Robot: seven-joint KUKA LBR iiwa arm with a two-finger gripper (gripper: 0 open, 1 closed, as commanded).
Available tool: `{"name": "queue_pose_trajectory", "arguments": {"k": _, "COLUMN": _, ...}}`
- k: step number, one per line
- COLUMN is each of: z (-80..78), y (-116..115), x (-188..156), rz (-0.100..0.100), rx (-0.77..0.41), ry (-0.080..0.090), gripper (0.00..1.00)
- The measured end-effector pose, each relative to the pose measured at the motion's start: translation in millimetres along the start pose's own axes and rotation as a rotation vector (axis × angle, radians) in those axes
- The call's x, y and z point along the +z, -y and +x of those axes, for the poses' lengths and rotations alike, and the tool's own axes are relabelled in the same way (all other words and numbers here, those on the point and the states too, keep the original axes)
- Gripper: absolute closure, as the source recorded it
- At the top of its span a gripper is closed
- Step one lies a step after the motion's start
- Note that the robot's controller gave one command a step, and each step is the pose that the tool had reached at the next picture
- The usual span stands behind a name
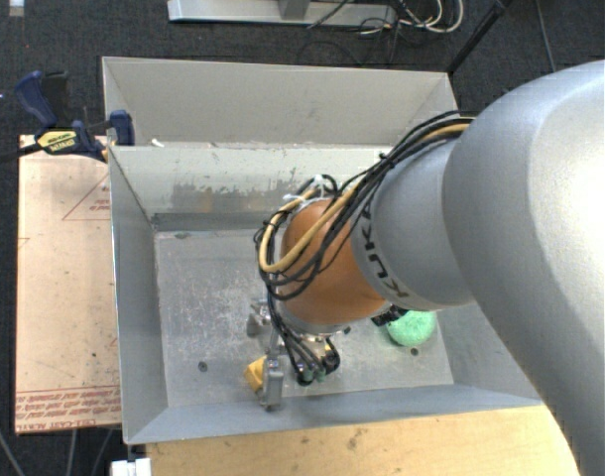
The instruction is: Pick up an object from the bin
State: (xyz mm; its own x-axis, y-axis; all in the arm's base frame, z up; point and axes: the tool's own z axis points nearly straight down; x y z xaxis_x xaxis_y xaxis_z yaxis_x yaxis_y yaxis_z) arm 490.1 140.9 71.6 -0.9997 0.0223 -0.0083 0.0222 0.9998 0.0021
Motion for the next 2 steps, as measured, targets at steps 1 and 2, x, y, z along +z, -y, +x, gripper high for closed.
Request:
{"name": "queue_pose_trajectory", "arguments": {"k": 1, "z": 8.4, "y": 6.5, "x": -0.2, "rz": -0.002, "rx": -0.203, "ry": 0.004, "gripper": 1.0}}
{"name": "queue_pose_trajectory", "arguments": {"k": 2, "z": 8.4, "y": 6.6, "x": -0.2, "rz": -0.002, "rx": -0.203, "ry": 0.004, "gripper": 1.0}}
